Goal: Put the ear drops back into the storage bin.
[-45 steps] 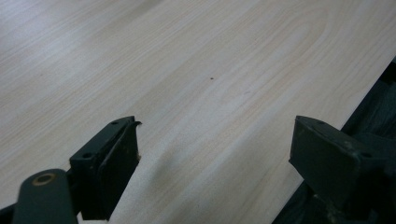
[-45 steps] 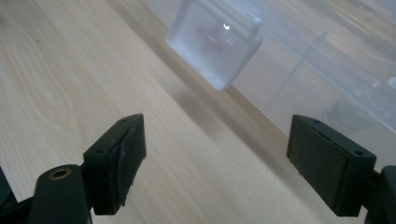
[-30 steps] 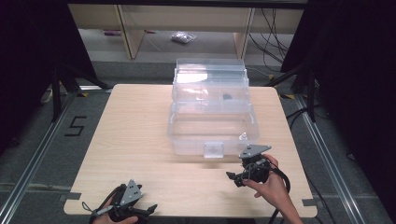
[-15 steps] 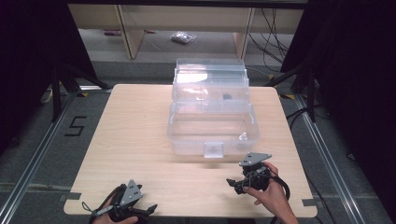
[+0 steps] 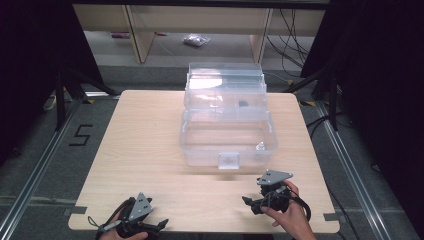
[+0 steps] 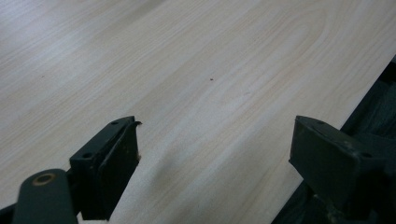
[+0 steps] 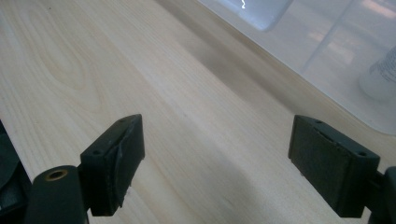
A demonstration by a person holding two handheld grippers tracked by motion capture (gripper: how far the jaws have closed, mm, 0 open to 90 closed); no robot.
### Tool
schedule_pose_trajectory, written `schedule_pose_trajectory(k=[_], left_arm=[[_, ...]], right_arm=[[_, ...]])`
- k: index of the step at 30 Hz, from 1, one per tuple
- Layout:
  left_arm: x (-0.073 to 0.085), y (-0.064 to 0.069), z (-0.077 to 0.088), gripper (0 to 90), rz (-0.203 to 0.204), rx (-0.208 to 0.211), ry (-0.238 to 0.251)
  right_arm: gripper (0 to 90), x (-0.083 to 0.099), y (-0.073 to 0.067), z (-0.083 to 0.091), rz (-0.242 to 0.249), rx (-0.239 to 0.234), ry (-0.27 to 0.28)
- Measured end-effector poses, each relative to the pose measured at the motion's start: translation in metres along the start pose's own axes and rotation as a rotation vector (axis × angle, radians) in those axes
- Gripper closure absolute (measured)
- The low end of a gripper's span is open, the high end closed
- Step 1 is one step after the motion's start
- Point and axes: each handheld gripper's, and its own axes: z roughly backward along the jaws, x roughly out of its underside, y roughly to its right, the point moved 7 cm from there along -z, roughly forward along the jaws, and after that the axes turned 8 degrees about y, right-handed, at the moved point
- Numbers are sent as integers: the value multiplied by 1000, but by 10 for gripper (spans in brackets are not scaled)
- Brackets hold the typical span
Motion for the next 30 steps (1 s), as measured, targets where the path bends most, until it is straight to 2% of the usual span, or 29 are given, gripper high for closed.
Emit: schedule_pose_trajectory(k=[6, 8, 9, 10, 13, 14, 15, 16, 19, 21, 22, 26, 27, 28, 30], left_arm=[[0, 0, 0, 150, 2, 0, -1], [0, 0, 0, 150, 0, 0, 0], [0, -1, 1, 150, -11, 1, -9], [0, -1, 1, 150, -10, 1, -9], [0, 0, 0, 150, 0, 0, 0], [0, 0, 0, 150, 0, 1, 0], [0, 0, 0, 150, 0, 0, 0], [0, 0, 0, 150, 0, 1, 0], [0, 0, 0, 150, 1, 1, 1], [0, 0, 0, 150, 4, 1, 4], [0, -1, 1, 150, -10, 2, -8], [0, 0, 0, 150, 4, 1, 4], [0, 0, 1, 150, -1, 2, 0], [0, 0, 1, 150, -1, 2, 0], [-1, 1, 0, 150, 9, 2, 8]], right_arm=[[185, 3, -4, 3, -4, 2, 19], [184, 3, -4, 3, 8, 0, 25], [183, 5, -6, 4, -7, 6, 27], [183, 6, -6, 4, 6, 3, 32], [183, 10, -11, 3, -3, 3, 29], [183, 10, -12, 2, 15, -8, 40], [182, 12, -14, 3, -9, -1, 21], [182, 13, -14, 2, 10, -2, 29], [182, 17, -19, 3, -12, -13, 13], [181, 18, -20, 3, -9, -11, 19], [180, 19, -20, 3, -9, -12, 17], [177, 22, -22, 5, -20, -11, 14], [176, 22, -22, 4, 0, -13, 30], [176, 22, -22, 4, 0, -13, 30], [173, 26, -25, 8, -22, -13, 10]])
